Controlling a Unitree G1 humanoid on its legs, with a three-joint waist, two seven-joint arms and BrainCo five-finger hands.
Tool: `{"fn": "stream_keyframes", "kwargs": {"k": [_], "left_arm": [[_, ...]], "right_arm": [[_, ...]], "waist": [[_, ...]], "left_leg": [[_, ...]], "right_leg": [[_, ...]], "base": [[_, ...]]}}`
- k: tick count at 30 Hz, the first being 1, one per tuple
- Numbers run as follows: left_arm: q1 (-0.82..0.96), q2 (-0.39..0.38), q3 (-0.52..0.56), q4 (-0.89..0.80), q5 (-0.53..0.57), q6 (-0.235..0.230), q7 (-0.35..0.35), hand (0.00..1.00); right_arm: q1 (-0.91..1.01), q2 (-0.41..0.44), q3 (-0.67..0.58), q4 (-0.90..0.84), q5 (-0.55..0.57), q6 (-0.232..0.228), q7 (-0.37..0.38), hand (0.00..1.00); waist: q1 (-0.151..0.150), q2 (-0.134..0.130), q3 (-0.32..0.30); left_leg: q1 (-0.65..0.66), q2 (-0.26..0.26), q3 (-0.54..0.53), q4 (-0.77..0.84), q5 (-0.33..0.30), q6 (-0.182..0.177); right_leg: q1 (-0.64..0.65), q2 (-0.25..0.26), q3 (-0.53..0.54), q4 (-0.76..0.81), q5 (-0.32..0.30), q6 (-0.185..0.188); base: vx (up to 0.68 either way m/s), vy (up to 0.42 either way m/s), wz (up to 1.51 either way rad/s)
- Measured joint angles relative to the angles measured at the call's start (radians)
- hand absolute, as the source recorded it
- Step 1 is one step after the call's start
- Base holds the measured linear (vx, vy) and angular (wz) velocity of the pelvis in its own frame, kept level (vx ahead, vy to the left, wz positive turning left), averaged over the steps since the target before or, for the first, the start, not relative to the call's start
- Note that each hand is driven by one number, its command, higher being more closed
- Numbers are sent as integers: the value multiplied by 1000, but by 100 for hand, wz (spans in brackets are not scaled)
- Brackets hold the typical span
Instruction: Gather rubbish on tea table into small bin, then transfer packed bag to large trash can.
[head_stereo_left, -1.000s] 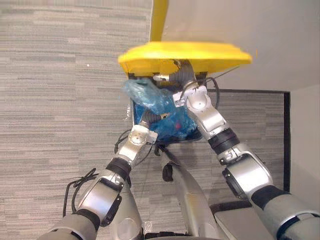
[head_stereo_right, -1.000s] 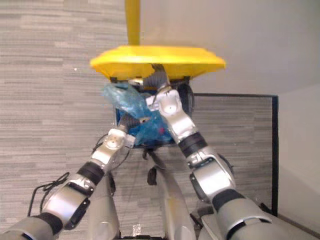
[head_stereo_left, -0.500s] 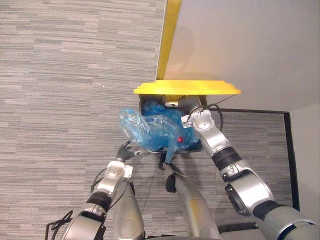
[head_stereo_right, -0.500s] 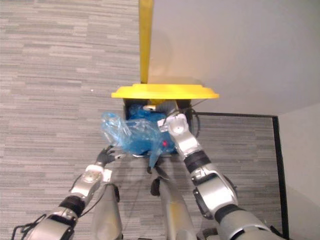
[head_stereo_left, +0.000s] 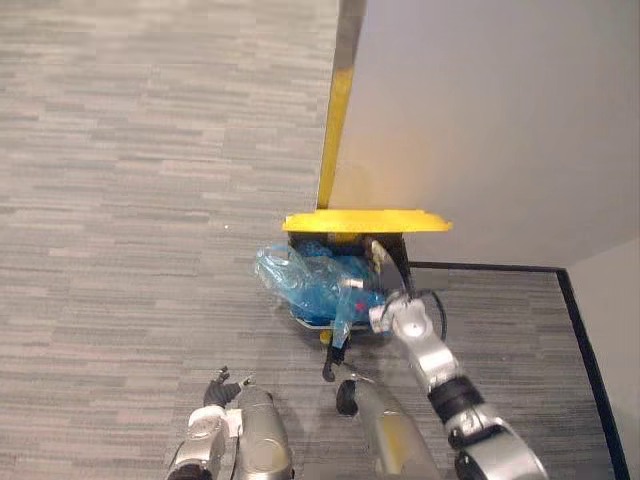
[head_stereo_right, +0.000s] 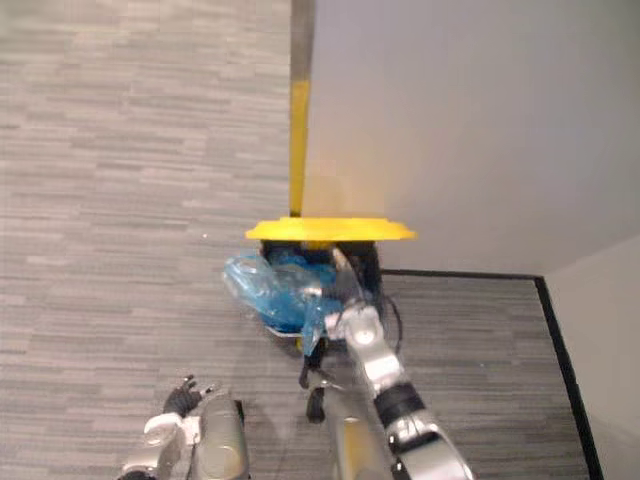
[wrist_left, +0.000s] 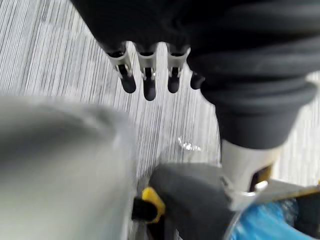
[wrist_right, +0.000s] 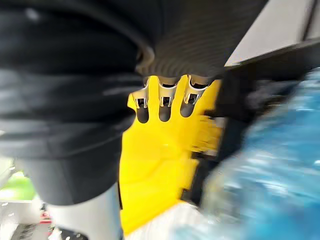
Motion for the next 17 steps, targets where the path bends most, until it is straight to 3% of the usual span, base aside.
{"fn": "stream_keyframes", "kwargs": {"k": [1,2,3,4,6,7,8,9,10,11,12,13,14,17], "left_arm": [[-1,-4,0,17,3,2,-1,0],[-3,-6,-1,24,4,5,-2,0],[-3,-11,-7,31,12,10,-2,0],[3,1,-7,31,29,15,-5,0],[3,-28,-2,33,36,27,-2,0],[28,-57,1,29,42,26,-4,0],[37,-51,13,23,60,31,-2,0],[35,-51,16,24,61,32,-2,0],[20,-59,35,39,64,31,-1,0],[20,-84,28,56,75,33,-5,0],[25,-94,29,59,78,32,-6,0],[35,-104,29,74,79,31,-8,0],[35,-96,29,98,79,34,-10,0],[34,-70,30,127,79,37,-10,0]], "right_arm": [[31,7,-8,36,-11,-2,3,0],[46,10,-14,62,-13,-2,5,0],[82,17,-34,131,-30,0,9,0],[157,47,-92,250,-62,2,12,0],[163,38,-149,348,-88,10,13,0],[189,27,-205,392,-87,15,13,0],[204,35,-242,407,-100,14,8,0],[212,35,-252,417,-103,14,4,0],[225,34,-280,459,-120,22,4,0],[230,17,-321,504,-128,32,2,0],[232,9,-339,515,-124,33,2,0],[227,2,-373,553,-126,39,-2,0],[220,-7,-405,569,-124,42,-2,0],[226,-15,-440,576,-123,44,-3,0]], "waist": [[-14,-1,-4],[-19,-2,-5],[-30,-15,-15],[-53,-42,-41],[-49,7,-61],[-40,11,-66],[-61,-21,-87],[-64,-35,-96],[-62,-48,-116],[-60,-20,-149],[-62,-19,-163],[-59,-2,-184],[-66,2,-186],[-74,11,-189]], "left_leg": [[14,1,3,-30,29,-17],[26,1,5,-47,41,-20],[50,-3,4,-75,61,-32],[56,-34,-7,-70,62,-38],[49,-44,12,-78,68,-2],[105,-63,73,-178,92,32],[143,-91,105,-238,122,34],[148,-101,108,-244,126,30],[143,-103,104,-250,136,13],[144,-102,87,-315,163,23],[146,-107,87,-343,177,30],[177,-125,96,-445,232,33],[220,-139,119,-527,283,29],[270,-145,144,-605,318,24]], "right_leg": [[-21,-34,7,152,-23,-51],[-24,-54,13,239,-44,-63],[-1,-97,42,393,-115,-46],[106,-98,100,301,-285,-23],[148,-56,66,151,-228,23],[148,-105,33,342,-269,-27],[224,-173,68,388,-292,16],[267,-185,93,342,-320,58],[327,-150,115,192,-384,55],[339,-118,109,88,-330,51],[343,-111,114,59,-310,47],[348,-92,141,-18,-258,39],[354,-85,159,-59,-219,30],[388,-69,171,-126,-178,28]], "base": [[-127,-126,1],[2,-162,31],[-7,-231,46],[-14,-237,31],[-51,-110,-30],[-31,-19,-63],[11,5,-47],[3,-106,-5],[-18,-125,-6],[-21,-129,-18],[21,-57,-48],[106,-11,-56],[134,-11,-52],[76,6,-26]]}}
